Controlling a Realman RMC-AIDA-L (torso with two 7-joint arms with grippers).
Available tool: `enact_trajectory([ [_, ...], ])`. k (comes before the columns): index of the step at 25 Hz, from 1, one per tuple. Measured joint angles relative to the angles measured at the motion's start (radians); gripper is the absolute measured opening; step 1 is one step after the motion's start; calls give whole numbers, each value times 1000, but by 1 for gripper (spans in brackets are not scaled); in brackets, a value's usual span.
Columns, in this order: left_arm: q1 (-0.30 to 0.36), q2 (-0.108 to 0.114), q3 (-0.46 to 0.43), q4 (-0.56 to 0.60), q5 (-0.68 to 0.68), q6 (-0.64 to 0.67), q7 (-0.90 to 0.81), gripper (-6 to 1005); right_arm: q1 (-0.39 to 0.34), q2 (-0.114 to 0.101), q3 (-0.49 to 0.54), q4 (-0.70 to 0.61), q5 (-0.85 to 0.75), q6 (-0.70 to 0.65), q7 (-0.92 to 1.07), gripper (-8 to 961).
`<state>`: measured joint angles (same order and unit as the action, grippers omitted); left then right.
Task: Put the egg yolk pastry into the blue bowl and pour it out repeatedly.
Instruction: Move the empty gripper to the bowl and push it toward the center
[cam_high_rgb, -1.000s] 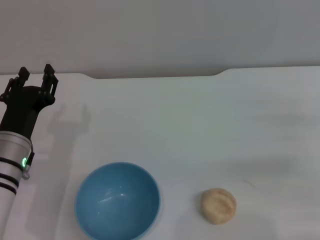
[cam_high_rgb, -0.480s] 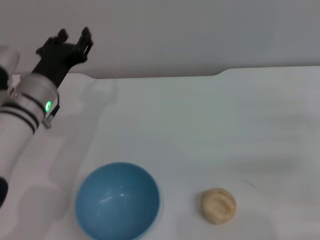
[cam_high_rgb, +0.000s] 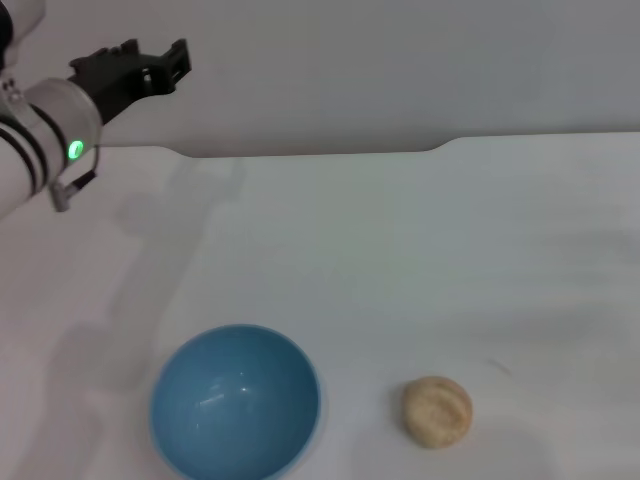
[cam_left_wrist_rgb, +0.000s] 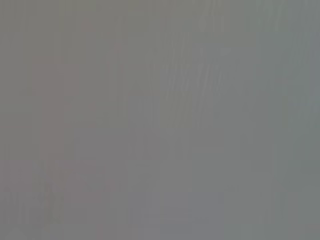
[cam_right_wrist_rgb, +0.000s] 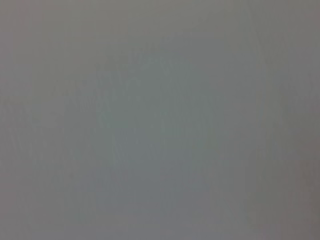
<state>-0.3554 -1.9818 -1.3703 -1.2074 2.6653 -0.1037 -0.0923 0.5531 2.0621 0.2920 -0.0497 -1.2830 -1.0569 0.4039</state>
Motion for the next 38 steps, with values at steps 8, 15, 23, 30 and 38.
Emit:
enact_trajectory([
  [8, 141, -67, -151, -395, -1, -510, 205, 566, 10, -2, -1, -4, 0, 0, -4, 509],
  [15, 152, -72, -202, -567, -3, -935, 213, 567, 37, -5, -1, -16, -1, 0, -6, 508],
  [23, 57, -73, -287, -576, -4, -1338, 158, 567, 41, -5, -2, -23, -1, 2, -8, 508],
  [30, 26, -75, -290, -559, -4, -1484, 147, 567, 40, -5, -2, -24, -1, 10, -8, 508],
  [38, -3, -77, -275, -467, -14, -1520, 125, 567, 44, -5, -2, -24, -1, 28, -8, 508],
])
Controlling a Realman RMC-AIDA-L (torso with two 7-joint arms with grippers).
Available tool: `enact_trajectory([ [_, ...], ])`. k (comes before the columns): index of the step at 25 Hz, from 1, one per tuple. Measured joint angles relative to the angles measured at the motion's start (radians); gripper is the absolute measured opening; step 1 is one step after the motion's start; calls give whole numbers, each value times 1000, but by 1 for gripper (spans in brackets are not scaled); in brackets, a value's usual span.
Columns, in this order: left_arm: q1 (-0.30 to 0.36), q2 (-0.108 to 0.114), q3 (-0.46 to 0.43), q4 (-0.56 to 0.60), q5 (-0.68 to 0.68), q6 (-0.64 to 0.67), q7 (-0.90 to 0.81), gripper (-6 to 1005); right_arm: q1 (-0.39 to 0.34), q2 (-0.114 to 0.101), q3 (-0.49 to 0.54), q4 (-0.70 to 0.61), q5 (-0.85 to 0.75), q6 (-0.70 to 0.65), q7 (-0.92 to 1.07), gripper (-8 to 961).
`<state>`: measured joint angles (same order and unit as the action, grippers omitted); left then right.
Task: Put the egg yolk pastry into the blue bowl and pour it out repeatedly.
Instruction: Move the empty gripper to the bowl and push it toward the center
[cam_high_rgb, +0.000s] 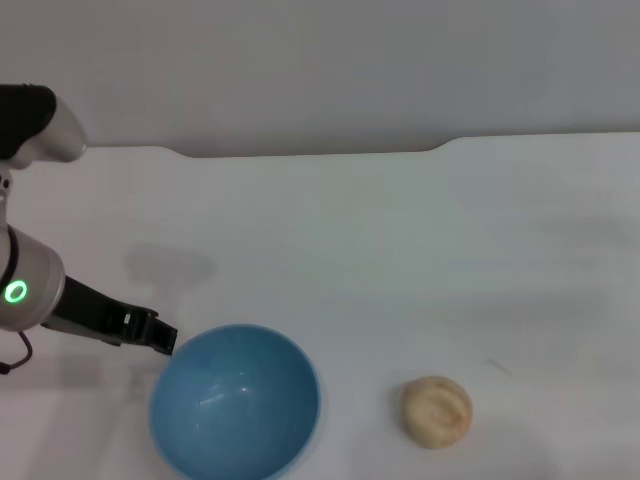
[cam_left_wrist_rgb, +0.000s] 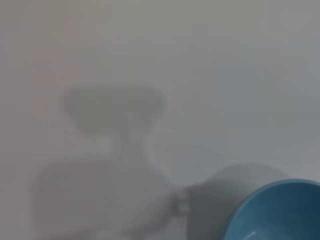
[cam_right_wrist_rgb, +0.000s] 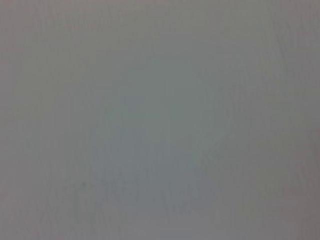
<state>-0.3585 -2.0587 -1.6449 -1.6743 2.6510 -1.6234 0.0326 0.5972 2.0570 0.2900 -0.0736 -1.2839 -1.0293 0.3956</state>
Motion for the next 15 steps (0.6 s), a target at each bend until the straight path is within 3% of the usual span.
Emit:
enact_trajectory([
  [15, -88, 0, 39, 204, -5, 10, 22, 566, -8, 5, 0, 8, 0, 0, 0, 508],
])
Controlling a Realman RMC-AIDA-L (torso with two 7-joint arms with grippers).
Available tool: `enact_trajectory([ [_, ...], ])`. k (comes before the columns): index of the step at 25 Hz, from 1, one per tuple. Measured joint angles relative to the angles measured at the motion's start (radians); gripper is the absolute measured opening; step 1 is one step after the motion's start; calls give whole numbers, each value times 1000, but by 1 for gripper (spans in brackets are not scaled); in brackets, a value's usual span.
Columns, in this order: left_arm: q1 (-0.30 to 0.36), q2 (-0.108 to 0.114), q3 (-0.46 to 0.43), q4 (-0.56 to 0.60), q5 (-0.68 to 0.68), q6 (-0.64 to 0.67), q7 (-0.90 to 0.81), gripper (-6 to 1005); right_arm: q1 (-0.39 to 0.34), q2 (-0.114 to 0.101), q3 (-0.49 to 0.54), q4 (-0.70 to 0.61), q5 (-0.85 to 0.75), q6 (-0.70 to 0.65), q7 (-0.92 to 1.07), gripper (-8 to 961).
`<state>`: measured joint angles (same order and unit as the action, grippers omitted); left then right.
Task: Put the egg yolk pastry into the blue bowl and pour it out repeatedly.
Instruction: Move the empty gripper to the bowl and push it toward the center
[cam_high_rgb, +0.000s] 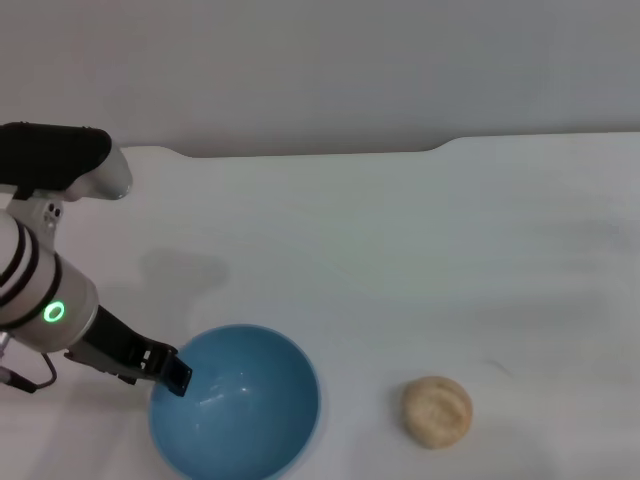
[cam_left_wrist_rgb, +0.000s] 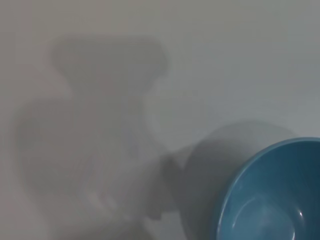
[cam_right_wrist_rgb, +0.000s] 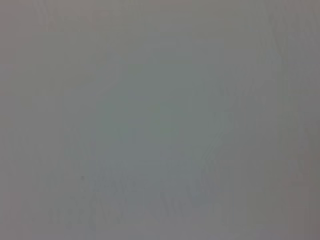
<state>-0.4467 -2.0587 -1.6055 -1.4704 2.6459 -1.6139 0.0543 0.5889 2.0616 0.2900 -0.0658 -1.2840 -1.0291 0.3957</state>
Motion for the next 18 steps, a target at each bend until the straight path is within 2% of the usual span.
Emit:
enact_trajectory([
  [18, -55, -1, 42, 203, -61, 101, 16, 567, 0, 2, 0, 0, 0, 0, 0, 508],
])
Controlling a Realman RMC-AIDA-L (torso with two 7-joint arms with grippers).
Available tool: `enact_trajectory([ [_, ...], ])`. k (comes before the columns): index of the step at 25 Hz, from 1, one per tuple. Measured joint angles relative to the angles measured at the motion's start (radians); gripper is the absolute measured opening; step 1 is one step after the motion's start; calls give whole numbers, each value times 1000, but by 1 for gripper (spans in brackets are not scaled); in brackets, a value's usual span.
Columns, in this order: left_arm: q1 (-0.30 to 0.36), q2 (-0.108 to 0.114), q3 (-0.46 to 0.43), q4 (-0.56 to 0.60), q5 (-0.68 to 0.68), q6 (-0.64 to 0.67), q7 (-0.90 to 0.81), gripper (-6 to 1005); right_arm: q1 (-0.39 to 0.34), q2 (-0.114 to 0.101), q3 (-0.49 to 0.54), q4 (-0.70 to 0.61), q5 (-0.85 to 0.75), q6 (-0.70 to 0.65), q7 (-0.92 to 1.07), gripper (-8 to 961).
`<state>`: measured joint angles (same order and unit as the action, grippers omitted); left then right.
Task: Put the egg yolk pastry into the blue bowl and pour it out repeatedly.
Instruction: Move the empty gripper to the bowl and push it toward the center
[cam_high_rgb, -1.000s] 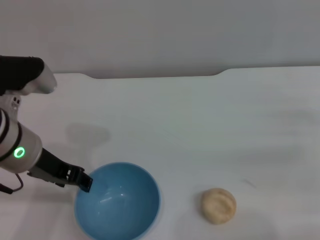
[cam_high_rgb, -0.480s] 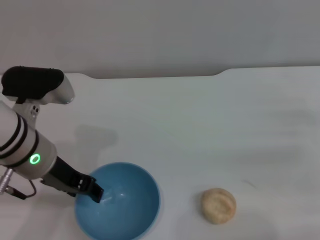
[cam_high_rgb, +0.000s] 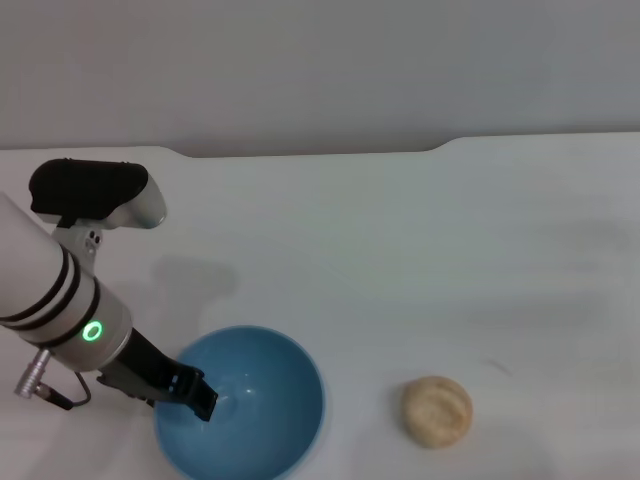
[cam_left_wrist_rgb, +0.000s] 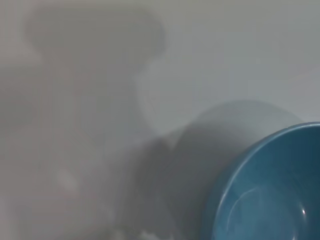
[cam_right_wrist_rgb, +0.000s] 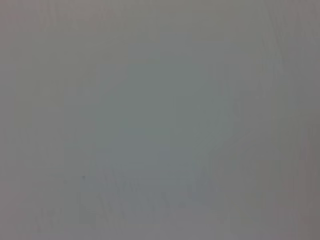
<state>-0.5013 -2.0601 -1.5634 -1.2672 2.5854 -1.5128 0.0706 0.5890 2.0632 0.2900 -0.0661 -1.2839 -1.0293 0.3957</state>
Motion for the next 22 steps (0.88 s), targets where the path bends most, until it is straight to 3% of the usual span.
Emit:
enact_trajectory([
  [8, -12, 0, 13, 34, -2, 26, 1, 556, -3, 0, 0, -4, 0, 0, 0, 508],
  [14, -14, 1, 7, 43, -27, 33, 23, 425, -6, 0, 0, -8, 0, -6, 0, 508],
  [22, -21, 0, 5, 43, -36, 37, 24, 155, -6, -1, 0, -22, 0, -9, 0, 509],
])
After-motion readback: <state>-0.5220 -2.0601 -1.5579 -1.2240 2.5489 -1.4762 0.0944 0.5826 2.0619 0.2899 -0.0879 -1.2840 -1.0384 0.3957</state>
